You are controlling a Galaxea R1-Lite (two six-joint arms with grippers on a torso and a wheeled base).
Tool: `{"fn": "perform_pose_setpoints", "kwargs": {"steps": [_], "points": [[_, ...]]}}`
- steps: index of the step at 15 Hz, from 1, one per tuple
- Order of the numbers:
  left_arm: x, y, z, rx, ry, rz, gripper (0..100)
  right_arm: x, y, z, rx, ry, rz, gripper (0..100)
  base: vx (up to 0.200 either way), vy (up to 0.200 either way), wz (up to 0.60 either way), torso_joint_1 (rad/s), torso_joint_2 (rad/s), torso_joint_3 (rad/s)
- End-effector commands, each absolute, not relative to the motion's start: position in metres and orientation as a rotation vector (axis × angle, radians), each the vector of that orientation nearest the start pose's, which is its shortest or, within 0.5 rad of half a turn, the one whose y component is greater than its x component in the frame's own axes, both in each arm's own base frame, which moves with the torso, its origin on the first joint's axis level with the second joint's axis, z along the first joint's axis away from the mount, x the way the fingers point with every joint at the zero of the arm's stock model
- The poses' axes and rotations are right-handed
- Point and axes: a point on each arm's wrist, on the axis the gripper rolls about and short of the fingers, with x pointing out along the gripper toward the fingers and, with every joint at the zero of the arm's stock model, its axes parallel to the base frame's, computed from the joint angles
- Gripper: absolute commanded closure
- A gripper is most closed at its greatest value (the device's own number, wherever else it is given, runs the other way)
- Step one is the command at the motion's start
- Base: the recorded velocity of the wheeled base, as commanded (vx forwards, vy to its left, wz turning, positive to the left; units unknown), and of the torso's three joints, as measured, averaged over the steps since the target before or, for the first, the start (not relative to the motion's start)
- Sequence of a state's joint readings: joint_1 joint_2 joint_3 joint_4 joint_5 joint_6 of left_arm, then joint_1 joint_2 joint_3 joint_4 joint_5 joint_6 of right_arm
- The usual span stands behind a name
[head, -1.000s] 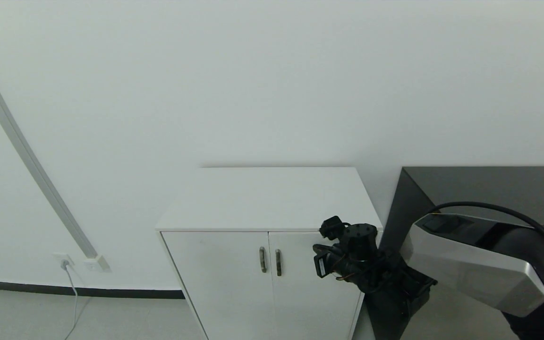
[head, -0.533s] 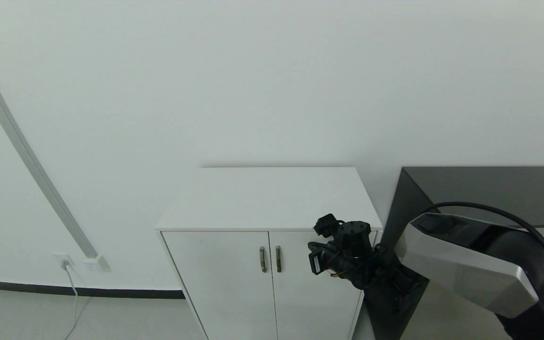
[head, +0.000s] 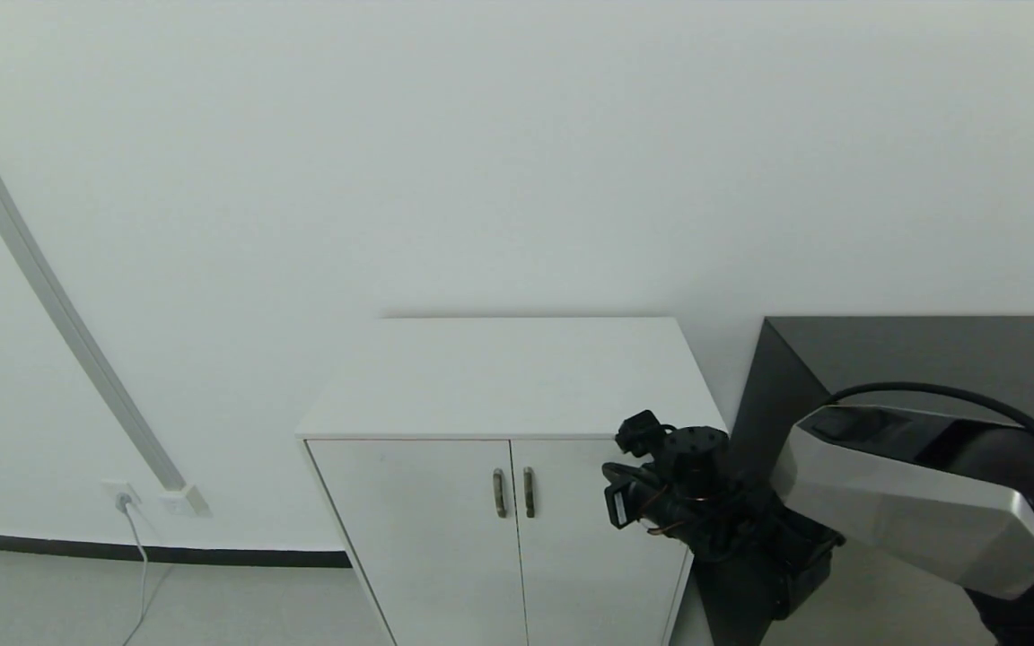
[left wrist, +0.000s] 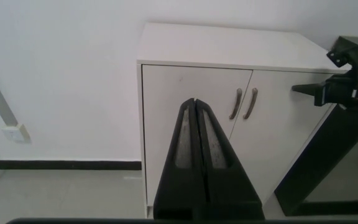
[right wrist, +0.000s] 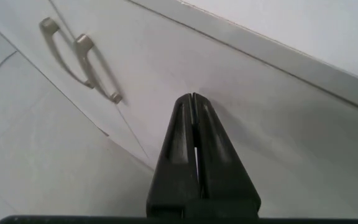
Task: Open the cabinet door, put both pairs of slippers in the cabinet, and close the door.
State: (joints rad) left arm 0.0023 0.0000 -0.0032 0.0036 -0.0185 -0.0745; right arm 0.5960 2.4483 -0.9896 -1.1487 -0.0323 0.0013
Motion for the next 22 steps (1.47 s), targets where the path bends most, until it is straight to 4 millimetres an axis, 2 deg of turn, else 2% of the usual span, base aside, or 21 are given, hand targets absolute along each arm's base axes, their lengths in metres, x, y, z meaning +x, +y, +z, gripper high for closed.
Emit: {"fn": "perform_pose_setpoints", "kwargs": {"steps": [1,3,6,9,12,14,20,22], "points": [[-0.023,0.0,0.076,-0.075,0.002,-0.017,100,0.319,0.215,0.031,-0.095,0.252,0.56,100,0.0,0.0,0.0,0.0,0.0,0.0],[-0.023,0.0,0.076,-0.075,0.002,-0.015,100,0.293,0.187,0.052,-0.086,0.232,0.53,100,0.0,0.0,0.0,0.0,0.0,0.0],[-0.023,0.0,0.076,-0.075,0.002,-0.015,100,0.262,0.142,0.069,-0.106,0.208,0.305,100,0.0,0.0,0.0,0.0,0.0,0.0],[-0.023,0.0,0.076,-0.075,0.002,-0.017,100,0.249,0.086,0.089,-0.156,0.149,0.12,100,0.0,0.0,0.0,0.0,0.0,0.0],[-0.023,0.0,0.076,-0.075,0.002,-0.015,100,0.228,0.042,0.096,-0.177,0.169,-0.03,100,0.0,0.0,0.0,0.0,0.0,0.0],[-0.023,0.0,0.076,-0.075,0.004,-0.015,100,0.211,0.027,0.104,-0.174,0.156,-0.065,100,0.0,0.0,0.0,0.0,0.0,0.0],[-0.023,0.0,0.076,-0.074,0.002,-0.015,100,0.15,0.018,0.128,-0.193,0.097,-0.044,100,0.0,0.0,0.0,0.0,0.0,0.0],[-0.023,0.0,0.076,-0.075,0.002,-0.017,100,0.121,0.015,0.136,-0.191,0.092,-0.006,100,0.0,0.0,0.0,0.0,0.0,0.0]]}}
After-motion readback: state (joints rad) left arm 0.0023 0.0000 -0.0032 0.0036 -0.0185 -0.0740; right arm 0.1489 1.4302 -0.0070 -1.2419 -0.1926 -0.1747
